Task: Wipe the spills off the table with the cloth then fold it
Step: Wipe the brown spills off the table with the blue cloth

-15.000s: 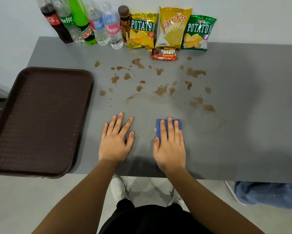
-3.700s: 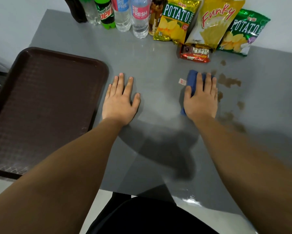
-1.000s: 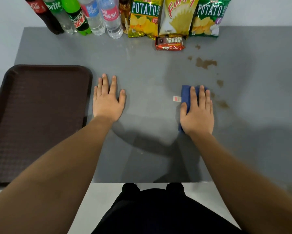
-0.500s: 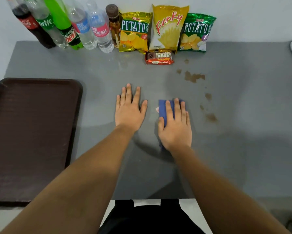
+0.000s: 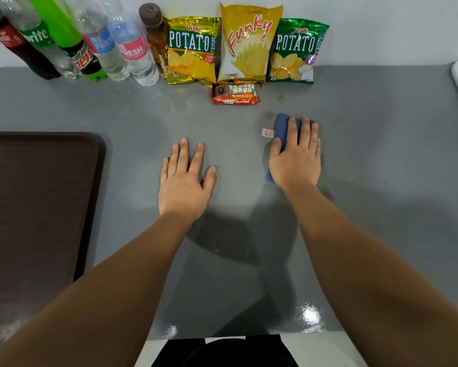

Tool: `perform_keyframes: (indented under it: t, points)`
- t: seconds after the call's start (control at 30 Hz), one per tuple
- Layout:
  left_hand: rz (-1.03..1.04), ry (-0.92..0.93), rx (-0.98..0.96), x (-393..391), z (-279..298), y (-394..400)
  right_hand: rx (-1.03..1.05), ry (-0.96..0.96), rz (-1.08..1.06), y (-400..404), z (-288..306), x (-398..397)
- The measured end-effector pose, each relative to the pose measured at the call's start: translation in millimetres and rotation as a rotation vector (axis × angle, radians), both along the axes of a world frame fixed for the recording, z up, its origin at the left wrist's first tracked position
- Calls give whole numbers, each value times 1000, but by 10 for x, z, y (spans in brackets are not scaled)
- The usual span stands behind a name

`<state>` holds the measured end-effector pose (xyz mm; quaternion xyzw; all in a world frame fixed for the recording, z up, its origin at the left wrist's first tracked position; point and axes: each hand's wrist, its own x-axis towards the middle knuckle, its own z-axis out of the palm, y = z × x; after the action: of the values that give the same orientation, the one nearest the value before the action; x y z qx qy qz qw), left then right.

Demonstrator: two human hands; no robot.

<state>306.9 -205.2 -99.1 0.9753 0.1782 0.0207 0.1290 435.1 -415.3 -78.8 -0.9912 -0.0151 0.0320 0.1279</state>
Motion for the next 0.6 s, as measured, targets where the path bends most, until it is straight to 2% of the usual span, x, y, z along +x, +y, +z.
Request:
perform_keyframes:
  t: [0.1, 0.23, 0.4, 0.6]
  points:
    - [-3, -8, 11, 0, -8, -4, -3, -20, -45, 32, -42, -247]
    - [-7, -1, 31, 1, -1, -6, -32, -47, 5, 198, -88, -390]
    - [-7, 24, 39, 3, 38, -15, -5, -44, 97, 350, -63, -22]
    - [-7, 33, 24, -2, 38, -9, 14, -20, 78, 246, -28, 492]
